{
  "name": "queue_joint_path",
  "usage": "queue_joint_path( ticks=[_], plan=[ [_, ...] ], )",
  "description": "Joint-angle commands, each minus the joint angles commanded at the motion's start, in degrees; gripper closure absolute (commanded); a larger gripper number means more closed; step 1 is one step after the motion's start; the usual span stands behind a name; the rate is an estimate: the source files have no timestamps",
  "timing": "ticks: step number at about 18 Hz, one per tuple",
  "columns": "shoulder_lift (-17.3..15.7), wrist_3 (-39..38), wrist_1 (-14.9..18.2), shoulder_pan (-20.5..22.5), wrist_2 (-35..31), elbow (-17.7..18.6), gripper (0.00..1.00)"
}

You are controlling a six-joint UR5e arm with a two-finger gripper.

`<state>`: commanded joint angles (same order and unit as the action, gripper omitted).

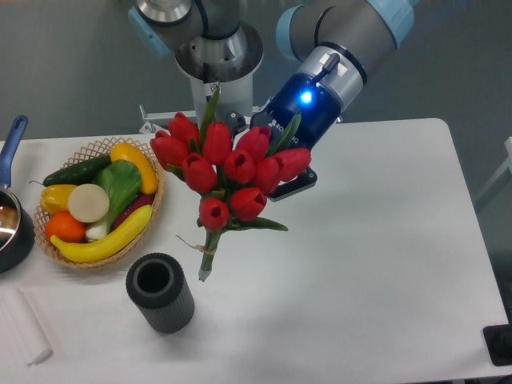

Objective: Place the flowers on the table
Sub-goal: 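Carry the red tulip bouquet in the gripper across the table, away from the basket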

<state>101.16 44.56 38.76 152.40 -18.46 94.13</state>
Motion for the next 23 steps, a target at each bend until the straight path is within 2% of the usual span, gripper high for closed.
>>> queue_joint_path(
  ticks=[7,23],
  plan=[
    [-1.23,0.53,-0.09,0.44,-0.09,1.84,0.67],
    [-2.46,1.05,-0.09,3.69,1.49,2.37,0.67]
  ],
)
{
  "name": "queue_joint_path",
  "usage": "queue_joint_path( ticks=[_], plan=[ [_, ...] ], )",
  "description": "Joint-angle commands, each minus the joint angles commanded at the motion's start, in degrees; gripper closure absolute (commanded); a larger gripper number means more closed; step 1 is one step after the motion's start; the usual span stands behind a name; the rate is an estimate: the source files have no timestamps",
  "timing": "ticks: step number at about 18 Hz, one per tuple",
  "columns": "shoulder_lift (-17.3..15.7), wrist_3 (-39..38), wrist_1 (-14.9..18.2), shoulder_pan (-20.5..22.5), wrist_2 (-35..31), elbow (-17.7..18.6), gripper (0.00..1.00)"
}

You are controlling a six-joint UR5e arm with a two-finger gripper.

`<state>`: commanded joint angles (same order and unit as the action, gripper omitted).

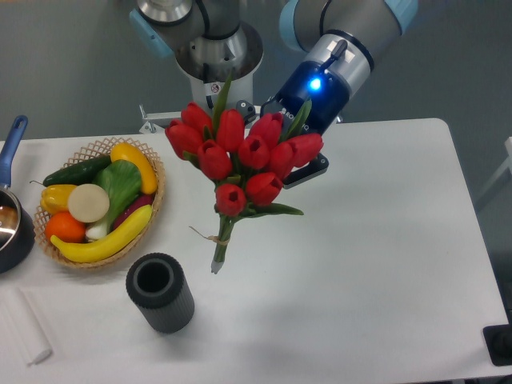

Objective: Place the flowers on the table
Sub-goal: 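Carry the red tulip bouquet in the gripper across the table, away from the basket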

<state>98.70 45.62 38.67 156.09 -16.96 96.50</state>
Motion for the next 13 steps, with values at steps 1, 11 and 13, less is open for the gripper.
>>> queue_joint_path(
  ticks=[1,11,13],
  plan=[
    [0.09,0.0,0.0,0.27,0.0,0.0,0.67],
    [0.79,6.06,0.0,3.78,-0.26,0.0,0.67],
    [0.97,6.76,0.09,4.13,-0.7,-0.09,0.67]
  ],
)
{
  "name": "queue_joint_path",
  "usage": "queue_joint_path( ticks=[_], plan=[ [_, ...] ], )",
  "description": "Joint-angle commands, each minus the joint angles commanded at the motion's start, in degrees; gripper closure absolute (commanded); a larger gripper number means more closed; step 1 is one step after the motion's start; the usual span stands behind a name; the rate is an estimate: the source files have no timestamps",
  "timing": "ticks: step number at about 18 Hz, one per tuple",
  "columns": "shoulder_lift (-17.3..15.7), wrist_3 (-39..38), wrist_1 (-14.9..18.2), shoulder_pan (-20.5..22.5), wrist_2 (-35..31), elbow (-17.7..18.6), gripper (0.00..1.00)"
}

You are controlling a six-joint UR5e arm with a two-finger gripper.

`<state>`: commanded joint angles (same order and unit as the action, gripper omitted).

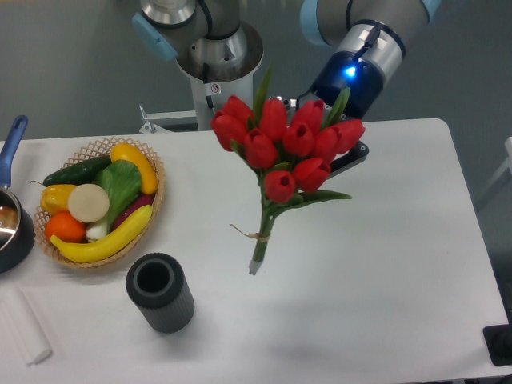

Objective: Place the flowers on the table
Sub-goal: 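Carry the red tulip bouquet in the gripper across the table, away from the basket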

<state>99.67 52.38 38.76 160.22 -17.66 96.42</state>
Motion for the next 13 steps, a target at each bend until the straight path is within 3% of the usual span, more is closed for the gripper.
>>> queue_joint_path(
  ticks=[6,10,13],
  plan=[
    [-0.09,2.72,0.18,2.2,-2.01,2.02,0.67],
    [-0.79,3.78,0.18,1.5,-15.35,2.9,0.67],
    [-0.79,4.4,0.18,1.32,-19.76,2.99,0.67]
  ],
)
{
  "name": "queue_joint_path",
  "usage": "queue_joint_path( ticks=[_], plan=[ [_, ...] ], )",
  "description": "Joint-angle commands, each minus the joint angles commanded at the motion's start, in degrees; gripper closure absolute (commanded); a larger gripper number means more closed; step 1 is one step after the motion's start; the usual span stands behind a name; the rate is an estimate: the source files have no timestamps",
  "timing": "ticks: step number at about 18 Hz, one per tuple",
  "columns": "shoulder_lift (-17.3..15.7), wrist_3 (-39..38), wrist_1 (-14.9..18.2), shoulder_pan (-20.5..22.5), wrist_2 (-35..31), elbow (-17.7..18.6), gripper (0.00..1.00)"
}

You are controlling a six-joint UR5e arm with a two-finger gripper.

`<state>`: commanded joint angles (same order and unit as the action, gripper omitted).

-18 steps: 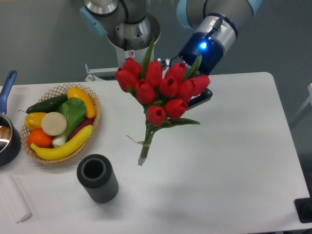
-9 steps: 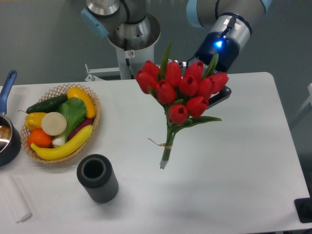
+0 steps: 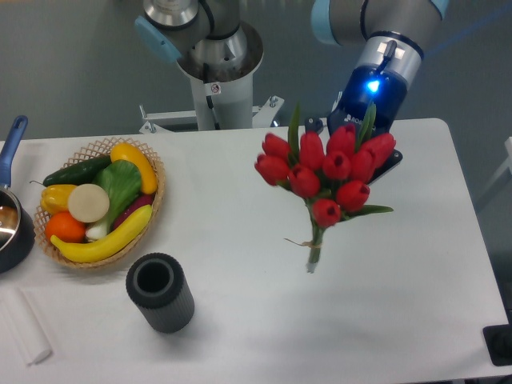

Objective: Place the flowers on the table
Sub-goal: 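Carry the red tulip bouquet in the gripper across the table, away from the basket, then lower the tulips, blooms first, onto the table beside the black cup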

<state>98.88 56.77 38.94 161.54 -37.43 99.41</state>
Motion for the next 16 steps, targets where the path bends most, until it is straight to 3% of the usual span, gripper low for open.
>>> queue_joint_path(
  ticks=[8,16],
  plan=[
    [0.09,7.82,0.17,-2.81,-13.01,2.28,0.68],
    [3.33,11.78,0.61,-10.72,-29.71,3.51,0.68]
  ],
)
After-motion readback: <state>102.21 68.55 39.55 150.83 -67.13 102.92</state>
